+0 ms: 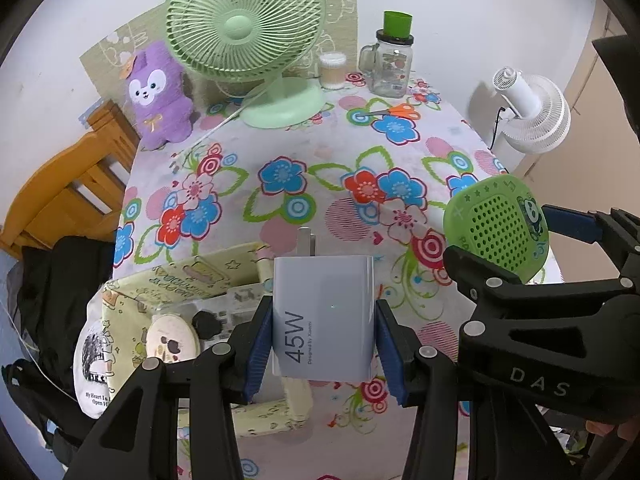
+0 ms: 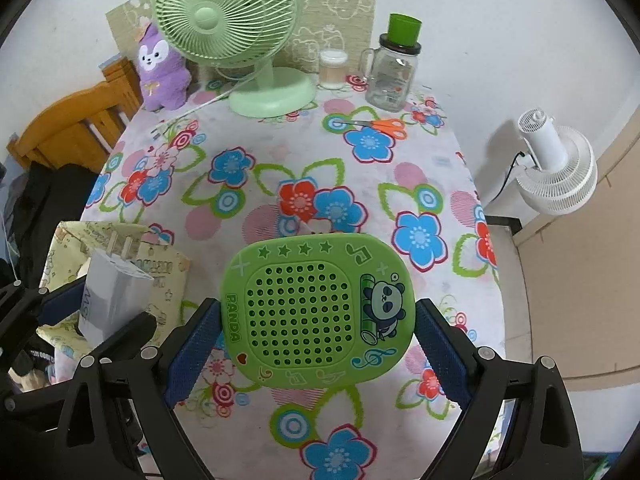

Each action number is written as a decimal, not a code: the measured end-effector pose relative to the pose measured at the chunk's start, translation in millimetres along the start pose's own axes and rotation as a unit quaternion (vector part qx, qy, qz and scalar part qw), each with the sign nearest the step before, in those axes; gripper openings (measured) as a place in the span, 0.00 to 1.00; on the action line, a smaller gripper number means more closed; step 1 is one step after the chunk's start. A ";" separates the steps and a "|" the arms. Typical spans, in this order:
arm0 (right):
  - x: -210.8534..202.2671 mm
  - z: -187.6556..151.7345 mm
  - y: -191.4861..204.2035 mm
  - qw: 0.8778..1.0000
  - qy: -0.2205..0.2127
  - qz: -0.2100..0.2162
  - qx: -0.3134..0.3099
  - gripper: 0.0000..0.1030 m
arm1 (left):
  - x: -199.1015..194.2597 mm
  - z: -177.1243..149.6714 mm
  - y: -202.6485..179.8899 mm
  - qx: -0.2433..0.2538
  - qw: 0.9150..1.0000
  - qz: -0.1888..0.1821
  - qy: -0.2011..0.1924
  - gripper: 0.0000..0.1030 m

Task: Organize rigid objects
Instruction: 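Lift the charger with the left tool while the right tool lifts the speaker toward the box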

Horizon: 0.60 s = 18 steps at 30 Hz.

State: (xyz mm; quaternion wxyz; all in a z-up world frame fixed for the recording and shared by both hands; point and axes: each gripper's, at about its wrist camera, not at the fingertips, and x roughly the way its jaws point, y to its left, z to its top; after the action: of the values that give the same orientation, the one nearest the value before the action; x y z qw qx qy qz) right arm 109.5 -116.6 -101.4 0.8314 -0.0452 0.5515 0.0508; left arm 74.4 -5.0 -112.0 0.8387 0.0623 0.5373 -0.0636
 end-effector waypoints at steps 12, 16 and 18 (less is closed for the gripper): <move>4.2 0.9 36.7 1.000 0.009 -0.002 0.004 0.92 | 3.3 -9.4 35.0 0.000 1.000 -0.014 0.002 0.48; 6.8 3.3 46.8 1.000 0.011 -0.004 0.003 0.92 | 5.2 -11.6 46.7 -0.003 1.000 -0.020 0.002 0.48; 8.7 4.5 53.4 1.000 0.012 -0.005 -0.001 0.92 | 7.4 -13.4 53.4 -0.005 1.000 -0.022 0.004 0.48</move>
State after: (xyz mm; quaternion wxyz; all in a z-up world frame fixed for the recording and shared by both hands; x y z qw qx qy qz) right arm 109.9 -62.8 -108.6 0.8252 -0.0493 0.5608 0.0460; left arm 74.8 49.5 -122.3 0.8351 0.0465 0.5423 -0.0791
